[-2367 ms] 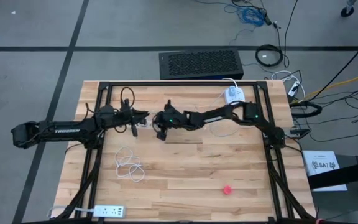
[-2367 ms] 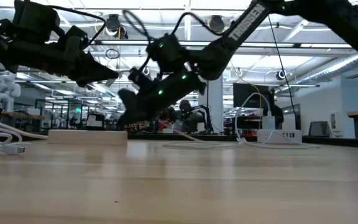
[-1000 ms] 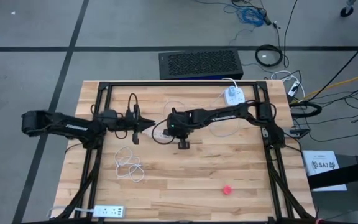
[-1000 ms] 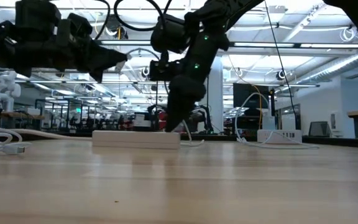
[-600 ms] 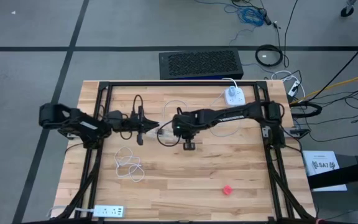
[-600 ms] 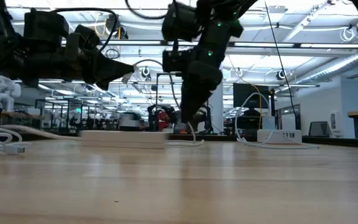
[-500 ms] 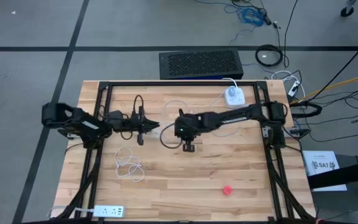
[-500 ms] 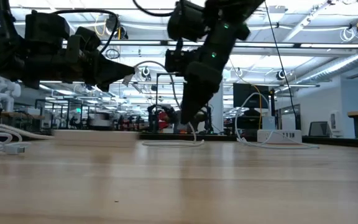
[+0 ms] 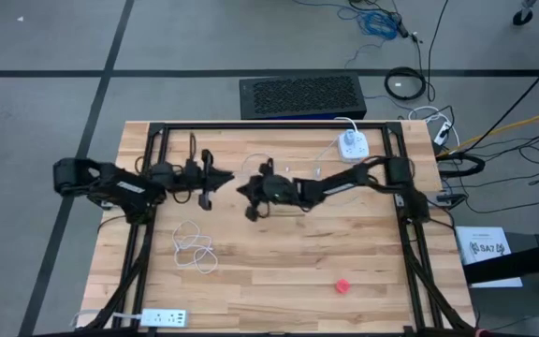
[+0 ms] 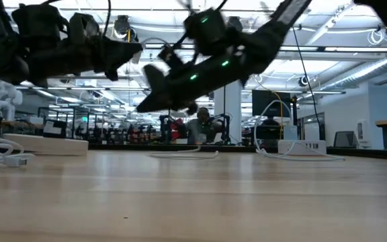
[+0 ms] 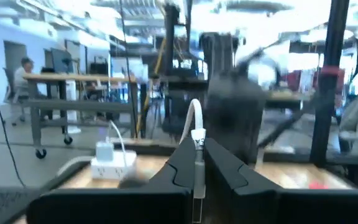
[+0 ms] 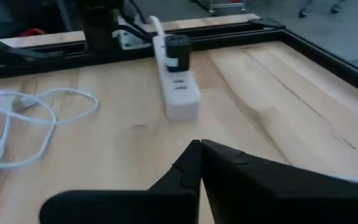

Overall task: Insert USB
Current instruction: Insert the white charger cable into the black charger adapter

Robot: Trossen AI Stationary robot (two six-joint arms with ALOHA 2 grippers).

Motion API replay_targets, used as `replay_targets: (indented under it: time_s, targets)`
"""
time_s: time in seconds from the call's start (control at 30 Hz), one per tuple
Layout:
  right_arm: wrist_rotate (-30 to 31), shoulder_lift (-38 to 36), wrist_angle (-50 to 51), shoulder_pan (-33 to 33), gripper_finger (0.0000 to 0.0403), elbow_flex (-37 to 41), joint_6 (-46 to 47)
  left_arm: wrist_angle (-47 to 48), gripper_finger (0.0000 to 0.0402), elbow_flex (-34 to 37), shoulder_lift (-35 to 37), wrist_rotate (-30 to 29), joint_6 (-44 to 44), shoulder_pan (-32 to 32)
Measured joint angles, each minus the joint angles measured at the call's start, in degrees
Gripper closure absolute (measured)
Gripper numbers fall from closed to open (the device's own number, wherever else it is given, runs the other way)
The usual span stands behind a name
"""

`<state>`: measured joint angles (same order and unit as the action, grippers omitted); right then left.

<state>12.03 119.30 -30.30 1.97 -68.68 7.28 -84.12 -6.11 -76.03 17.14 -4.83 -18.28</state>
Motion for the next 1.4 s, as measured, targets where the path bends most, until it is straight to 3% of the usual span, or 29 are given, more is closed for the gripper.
replay_targets:
  time_s: [0.17, 0.33, 0.6, 0.87, 1.23, 1.4]
  targets:
    - [-4.4, 8.1, 0.3, 1.9, 0.0403, -11.4, -3.0, 3.6, 0.0383, 0.0, 6.3, 1.1, -0.9, -3.5]
    - [-4.9, 15.3, 0.7, 3.2, 0.0403, -21.2, -5.6, 13.5, 0.0383, 0.0, 14.5, 2.0, -0.9, -8.4]
    - [-7.7, 26.5, 11.3, 5.3, 0.0403, -39.9, -6.5, 29.6, 0.0383, 0.0, 28.5, 2.3, -1.3, -18.7]
    - [-11.1, 35.9, 20.1, 5.7, 0.0403, -58.1, -7.9, 39.1, 0.0383, 0.0, 34.7, 4.9, -2.4, -24.8]
    - [-13.5, 38.9, 27.2, 5.6, 0.0403, -61.7, -7.9, 42.2, 0.0383, 0.0, 36.7, 9.7, -3.9, -29.2]
    - [-19.3, 37.2, 40.6, 5.2, 0.0403, -62.0, -8.1, 44.5, 0.0383, 0.0, 36.7, 10.8, -3.9, -29.3]
